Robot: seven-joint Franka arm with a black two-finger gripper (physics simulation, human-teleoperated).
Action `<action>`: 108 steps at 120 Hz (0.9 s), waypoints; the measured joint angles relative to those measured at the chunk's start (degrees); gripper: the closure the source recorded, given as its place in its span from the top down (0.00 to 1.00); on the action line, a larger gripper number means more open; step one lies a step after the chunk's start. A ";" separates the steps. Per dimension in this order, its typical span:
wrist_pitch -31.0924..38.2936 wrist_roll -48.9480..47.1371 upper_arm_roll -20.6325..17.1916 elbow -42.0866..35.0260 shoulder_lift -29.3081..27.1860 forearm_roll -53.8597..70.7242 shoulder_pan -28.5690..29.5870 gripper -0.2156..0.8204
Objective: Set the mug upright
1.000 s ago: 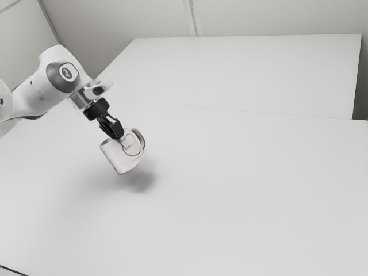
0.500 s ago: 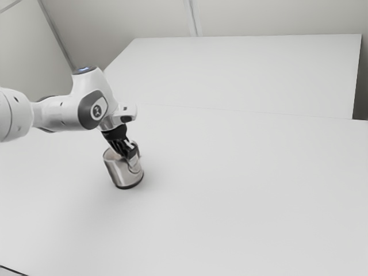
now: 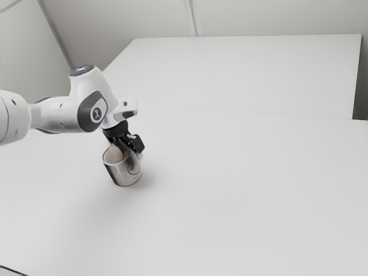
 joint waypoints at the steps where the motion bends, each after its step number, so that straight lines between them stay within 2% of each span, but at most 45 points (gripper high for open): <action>1: 0.00 -0.06 -0.09 0.06 -0.30 0.00 0.01 0.65; 8: -0.75 -0.47 -0.48 1.73 -1.81 -0.01 -0.15 0.69; 20: -5.31 -1.03 -0.60 9.18 -2.10 -0.06 -0.97 0.73; 36: -12.37 -1.65 -0.39 18.53 -0.24 -0.57 -1.86 0.76; 60: -24.61 -2.47 -0.57 33.64 2.56 -0.23 0.17 0.78; 80: -30.92 -3.00 -0.69 36.64 2.61 -0.05 -0.12 0.79; 108: -34.17 -3.52 -0.72 36.48 2.70 -0.15 -0.09 0.79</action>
